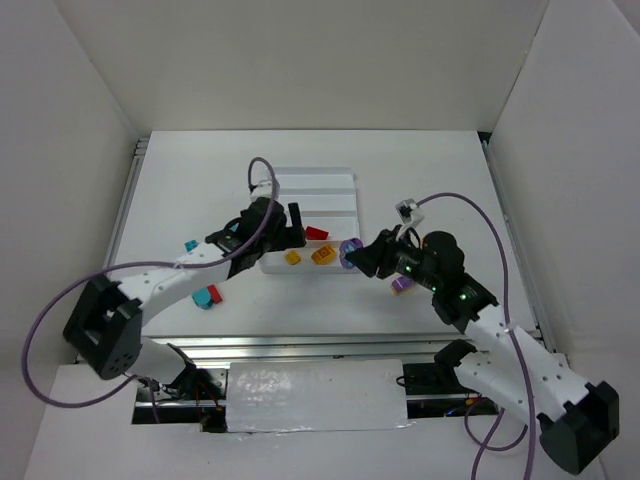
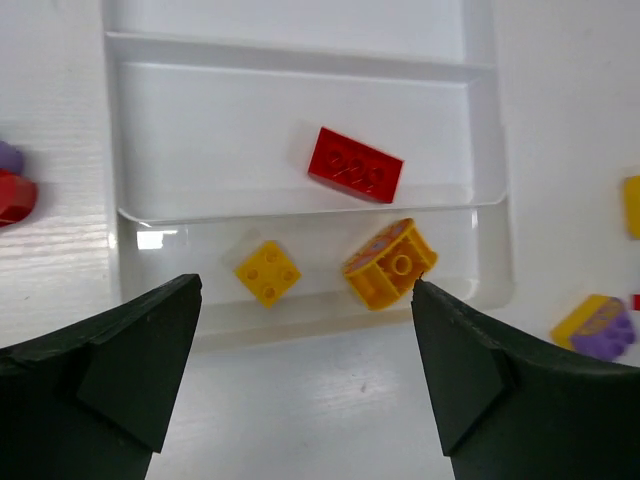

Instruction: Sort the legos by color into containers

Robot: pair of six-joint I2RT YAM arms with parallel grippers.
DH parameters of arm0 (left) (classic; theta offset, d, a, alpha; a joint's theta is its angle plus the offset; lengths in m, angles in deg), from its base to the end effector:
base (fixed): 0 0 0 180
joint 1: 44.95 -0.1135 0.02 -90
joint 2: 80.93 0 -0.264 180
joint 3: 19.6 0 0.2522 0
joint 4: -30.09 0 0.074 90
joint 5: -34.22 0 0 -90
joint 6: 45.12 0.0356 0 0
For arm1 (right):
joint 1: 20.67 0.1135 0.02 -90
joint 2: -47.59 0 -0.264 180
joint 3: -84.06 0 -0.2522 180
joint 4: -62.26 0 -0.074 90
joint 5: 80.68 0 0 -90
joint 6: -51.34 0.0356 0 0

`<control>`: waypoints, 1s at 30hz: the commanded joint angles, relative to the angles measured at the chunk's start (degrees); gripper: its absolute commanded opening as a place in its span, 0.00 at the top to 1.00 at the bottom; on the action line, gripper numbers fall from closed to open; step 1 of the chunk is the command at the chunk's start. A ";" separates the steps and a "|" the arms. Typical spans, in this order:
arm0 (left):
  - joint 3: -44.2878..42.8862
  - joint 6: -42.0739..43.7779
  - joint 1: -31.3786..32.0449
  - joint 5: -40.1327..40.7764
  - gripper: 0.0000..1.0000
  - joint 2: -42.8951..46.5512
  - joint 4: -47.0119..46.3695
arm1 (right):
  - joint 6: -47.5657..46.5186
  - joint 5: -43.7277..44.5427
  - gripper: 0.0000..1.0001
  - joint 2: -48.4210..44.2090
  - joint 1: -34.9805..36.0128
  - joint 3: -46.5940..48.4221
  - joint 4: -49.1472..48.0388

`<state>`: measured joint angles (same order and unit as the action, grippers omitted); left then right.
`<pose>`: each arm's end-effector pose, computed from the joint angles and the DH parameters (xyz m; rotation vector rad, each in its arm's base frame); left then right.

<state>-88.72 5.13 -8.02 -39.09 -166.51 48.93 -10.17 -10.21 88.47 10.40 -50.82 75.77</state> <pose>0.2697 -0.1899 0.2428 -0.2196 2.1815 -0.4499 0.1464 0.1021 0.2876 -0.3078 1.8176 1.0426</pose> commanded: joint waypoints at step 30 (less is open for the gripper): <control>3.32 11.53 0.60 4.06 0.00 43.66 33.94 | 1.66 38.60 0.66 84.54 -3.30 74.73 30.40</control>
<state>-85.50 14.92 -7.63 -34.15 -122.27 84.51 -7.29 26.54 172.78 7.51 21.24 105.41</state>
